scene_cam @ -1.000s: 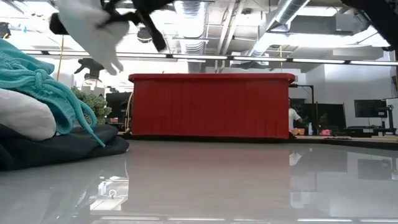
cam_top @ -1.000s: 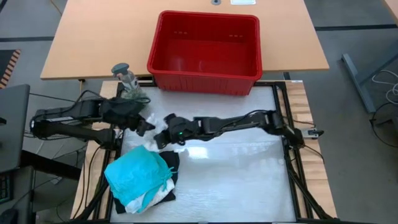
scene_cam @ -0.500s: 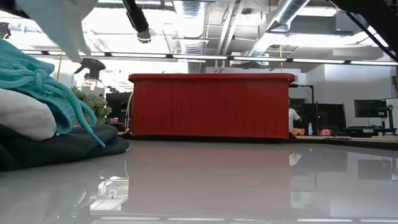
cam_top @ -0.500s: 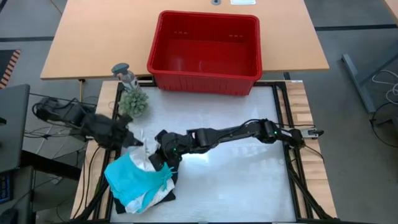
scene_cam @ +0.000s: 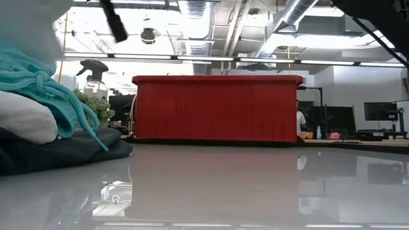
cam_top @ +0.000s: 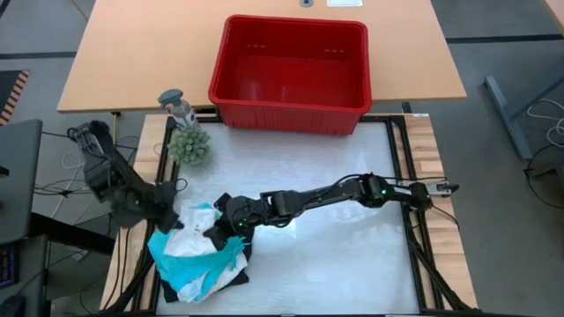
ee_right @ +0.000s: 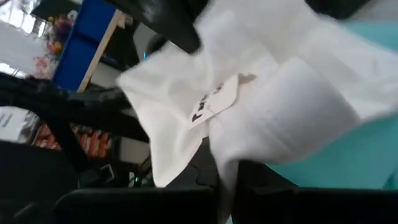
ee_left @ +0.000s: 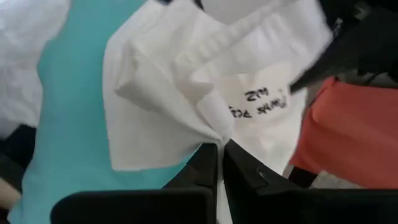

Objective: Fold Laundry from Bin
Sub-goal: Stack the white shorts on top of the blue shorts

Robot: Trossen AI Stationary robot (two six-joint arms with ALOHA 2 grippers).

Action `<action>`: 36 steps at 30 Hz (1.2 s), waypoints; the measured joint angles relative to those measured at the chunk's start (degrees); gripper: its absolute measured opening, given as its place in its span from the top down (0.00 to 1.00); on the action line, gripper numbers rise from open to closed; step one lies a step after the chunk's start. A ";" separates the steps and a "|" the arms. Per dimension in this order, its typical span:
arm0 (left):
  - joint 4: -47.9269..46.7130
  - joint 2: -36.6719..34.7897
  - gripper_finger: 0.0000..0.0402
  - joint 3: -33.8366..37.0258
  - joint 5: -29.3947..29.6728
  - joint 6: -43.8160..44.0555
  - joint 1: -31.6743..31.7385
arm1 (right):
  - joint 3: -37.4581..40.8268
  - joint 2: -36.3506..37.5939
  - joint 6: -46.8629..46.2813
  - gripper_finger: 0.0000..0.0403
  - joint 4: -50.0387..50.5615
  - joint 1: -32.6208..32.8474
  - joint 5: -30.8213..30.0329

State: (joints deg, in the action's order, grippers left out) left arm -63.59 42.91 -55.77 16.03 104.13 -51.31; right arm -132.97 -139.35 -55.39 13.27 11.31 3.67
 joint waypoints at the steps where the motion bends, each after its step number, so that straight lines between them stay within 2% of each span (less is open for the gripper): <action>1: -0.08 0.38 1.00 0.00 0.44 1.31 -1.57 | 0.01 -0.58 -0.36 0.92 -0.44 0.00 1.00; 12: -6.18 6.09 1.00 0.00 4.39 14.87 -13.93 | 0.07 -1.53 0.72 0.91 0.28 -0.09 3.60; 21: -6.28 9.08 1.00 0.00 5.41 17.25 -16.61 | 0.07 -1.53 1.53 0.67 1.85 -0.04 4.84; 28: -9.44 9.98 0.96 0.00 -1.59 14.99 -16.61 | 0.04 -1.53 3.43 0.47 3.05 -0.58 5.08; 31: -10.59 9.98 0.90 0.00 -2.31 13.50 -16.61 | 0.04 -1.53 3.44 0.42 5.07 -1.56 5.28; 36: -10.67 10.60 0.80 0.00 -1.32 10.92 -16.61 | 0.04 -1.53 4.30 0.41 6.38 -2.92 5.43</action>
State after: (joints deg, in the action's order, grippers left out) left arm -74.26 53.50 -55.77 14.71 115.05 -67.92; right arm -132.92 -140.88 -51.09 19.64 8.39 9.10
